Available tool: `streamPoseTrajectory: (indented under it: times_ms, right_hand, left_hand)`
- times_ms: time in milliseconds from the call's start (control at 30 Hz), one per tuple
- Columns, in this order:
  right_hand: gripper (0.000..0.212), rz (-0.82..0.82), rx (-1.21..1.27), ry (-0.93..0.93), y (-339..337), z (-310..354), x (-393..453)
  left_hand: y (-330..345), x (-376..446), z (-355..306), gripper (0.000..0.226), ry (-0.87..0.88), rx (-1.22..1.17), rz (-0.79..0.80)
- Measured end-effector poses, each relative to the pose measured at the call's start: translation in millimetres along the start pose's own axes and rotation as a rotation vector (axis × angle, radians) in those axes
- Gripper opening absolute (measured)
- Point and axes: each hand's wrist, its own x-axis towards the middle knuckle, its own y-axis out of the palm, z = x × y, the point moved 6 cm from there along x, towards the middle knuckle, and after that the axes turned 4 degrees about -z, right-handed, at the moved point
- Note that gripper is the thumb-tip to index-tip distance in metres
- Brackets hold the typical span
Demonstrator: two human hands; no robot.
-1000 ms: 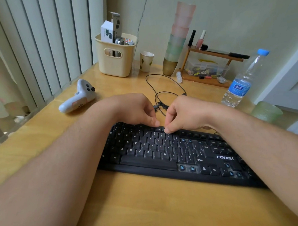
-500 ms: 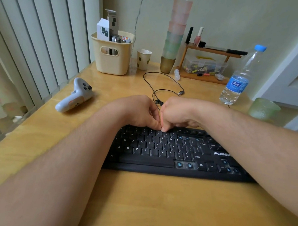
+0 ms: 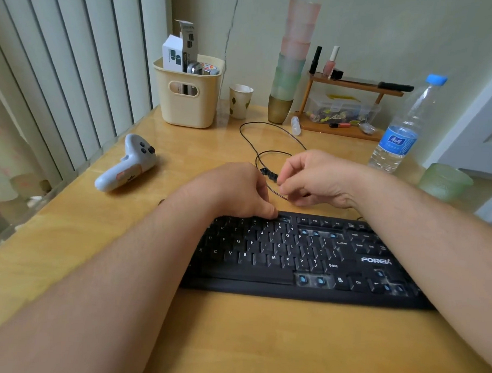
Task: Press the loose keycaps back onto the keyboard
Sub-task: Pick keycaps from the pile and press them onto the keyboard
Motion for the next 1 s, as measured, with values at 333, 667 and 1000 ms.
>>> streamPoseTrajectory:
  times_ms: [333, 667, 1000]
  right_hand:
    - [0.024, -0.278, -0.571, -0.365, 22.1, 27.4, 37.0]
    - [0.020, -0.223, -0.735, -0.394, 30.3, 20.5, 43.2]
    - [0.048, -0.393, -0.191, -0.615, -1.2, 12.7, -45.9]
  left_hand:
    - [-46.7, -1.7, 32.6, 0.019, -0.057, -0.007, -0.204]
    - [-39.3, 1.2, 32.6, 0.019, -0.083, -0.017, -0.227]
    - [-34.2, -1.5, 11.5, 0.004, 0.037, -0.324, -0.160]
